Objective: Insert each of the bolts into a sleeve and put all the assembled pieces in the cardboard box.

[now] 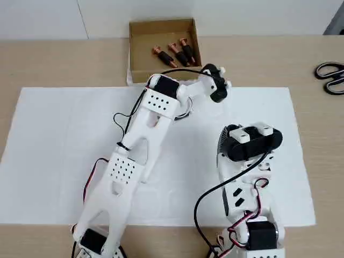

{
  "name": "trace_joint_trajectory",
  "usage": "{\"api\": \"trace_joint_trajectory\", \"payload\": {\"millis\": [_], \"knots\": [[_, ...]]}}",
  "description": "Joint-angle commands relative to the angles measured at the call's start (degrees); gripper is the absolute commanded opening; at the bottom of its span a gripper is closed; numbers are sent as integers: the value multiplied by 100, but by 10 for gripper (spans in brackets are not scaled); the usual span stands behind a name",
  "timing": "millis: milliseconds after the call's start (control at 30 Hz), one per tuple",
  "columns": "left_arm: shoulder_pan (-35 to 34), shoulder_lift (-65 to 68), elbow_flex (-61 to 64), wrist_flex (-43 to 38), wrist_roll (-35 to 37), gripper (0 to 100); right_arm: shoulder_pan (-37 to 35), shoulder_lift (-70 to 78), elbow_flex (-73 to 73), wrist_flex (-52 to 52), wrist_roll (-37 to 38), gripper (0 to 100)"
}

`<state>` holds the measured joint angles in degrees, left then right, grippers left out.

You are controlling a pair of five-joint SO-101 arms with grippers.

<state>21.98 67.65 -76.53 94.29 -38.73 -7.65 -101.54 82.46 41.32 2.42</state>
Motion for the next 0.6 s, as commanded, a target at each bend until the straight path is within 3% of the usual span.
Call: {"api": "trace_joint_trajectory", "payload": {"millis": [0, 167, 367, 567], "knots": [[79, -44, -180, -53, 0, 7, 31, -48, -79, -84, 18, 5], [70, -281, -637, 642, 26, 7, 31, -48, -79, -84, 26, 5], [-35, -1257, -620, 615, 818, 6, 4, -48, -79, -127, 44, 5], [-18, -1688, -549, 615, 897, 6, 31, -48, -79, -119, 53, 5]]}}
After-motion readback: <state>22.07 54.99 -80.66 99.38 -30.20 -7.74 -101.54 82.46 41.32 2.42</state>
